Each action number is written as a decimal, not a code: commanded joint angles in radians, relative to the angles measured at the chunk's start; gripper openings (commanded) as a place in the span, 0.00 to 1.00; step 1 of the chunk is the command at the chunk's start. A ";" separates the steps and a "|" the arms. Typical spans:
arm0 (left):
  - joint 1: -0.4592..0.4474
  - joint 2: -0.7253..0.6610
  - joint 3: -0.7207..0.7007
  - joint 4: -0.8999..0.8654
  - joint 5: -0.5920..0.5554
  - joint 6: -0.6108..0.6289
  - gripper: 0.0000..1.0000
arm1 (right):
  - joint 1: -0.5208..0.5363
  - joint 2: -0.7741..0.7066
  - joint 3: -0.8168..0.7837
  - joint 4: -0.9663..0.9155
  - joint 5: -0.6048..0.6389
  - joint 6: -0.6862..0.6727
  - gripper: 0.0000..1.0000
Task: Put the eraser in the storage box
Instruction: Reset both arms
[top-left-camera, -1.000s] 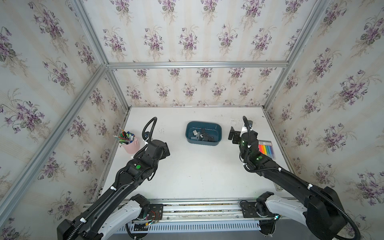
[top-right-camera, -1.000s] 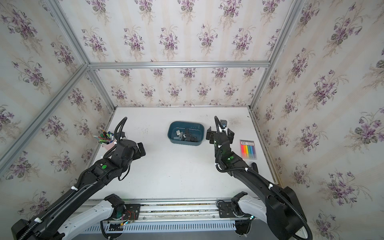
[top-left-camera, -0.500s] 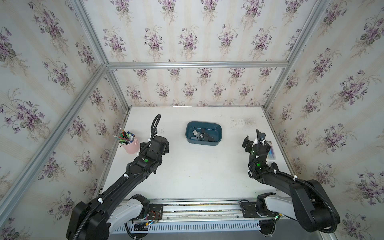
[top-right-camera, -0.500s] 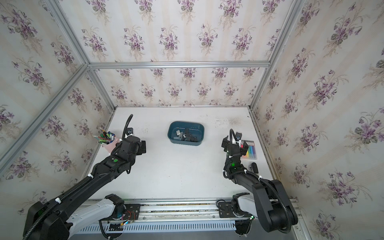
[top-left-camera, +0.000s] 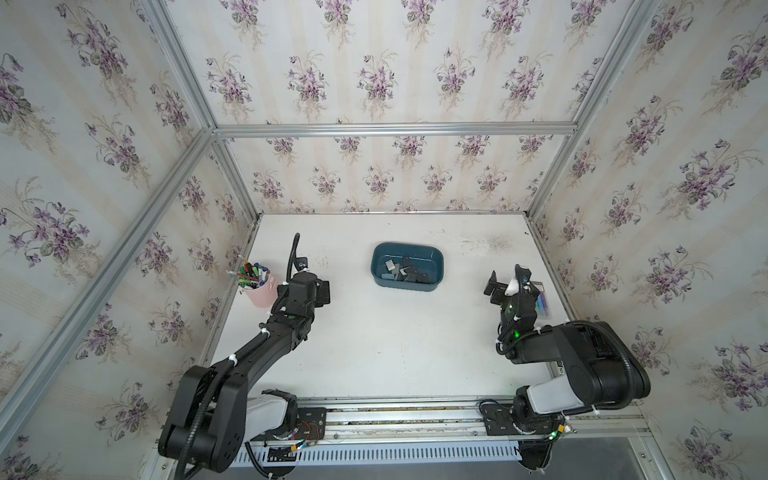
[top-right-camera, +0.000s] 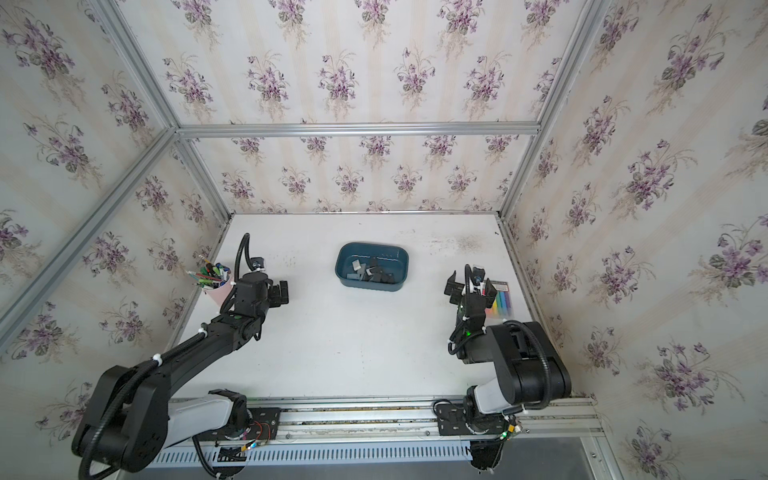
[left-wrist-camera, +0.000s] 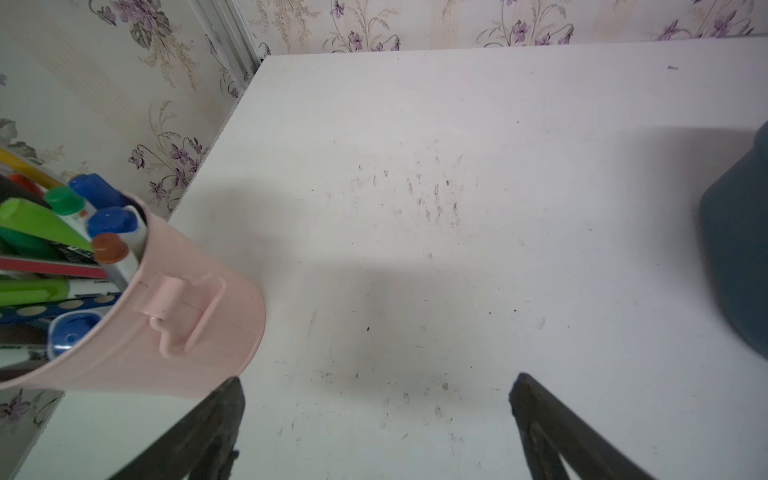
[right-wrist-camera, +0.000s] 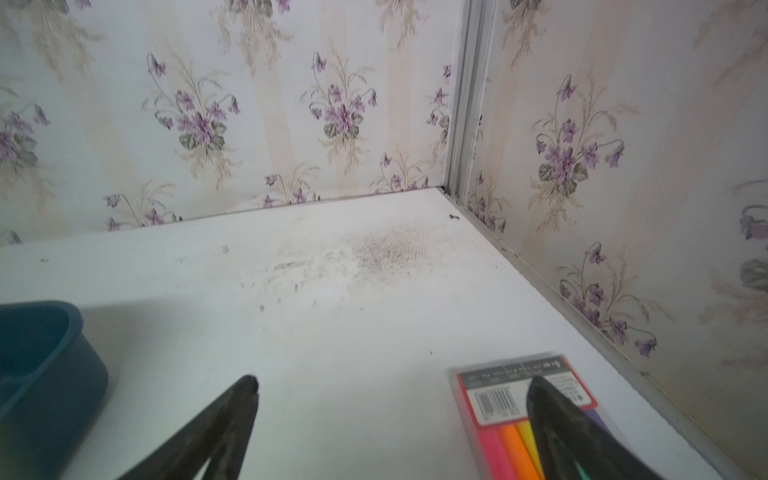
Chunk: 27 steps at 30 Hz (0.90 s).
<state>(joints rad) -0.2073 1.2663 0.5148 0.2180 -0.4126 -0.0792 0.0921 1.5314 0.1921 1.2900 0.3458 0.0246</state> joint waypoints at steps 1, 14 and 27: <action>0.024 0.045 -0.023 0.210 0.045 0.070 1.00 | -0.013 -0.005 0.034 -0.057 -0.090 0.025 1.00; 0.089 0.140 -0.090 0.447 0.075 0.041 1.00 | -0.014 -0.005 0.026 -0.030 -0.094 0.021 1.00; 0.092 0.222 -0.087 0.496 0.086 0.044 1.00 | -0.014 0.003 0.018 -0.001 -0.094 0.017 1.00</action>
<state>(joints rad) -0.1131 1.4849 0.4187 0.6781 -0.3336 -0.0399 0.0780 1.5360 0.2089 1.2659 0.2504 0.0456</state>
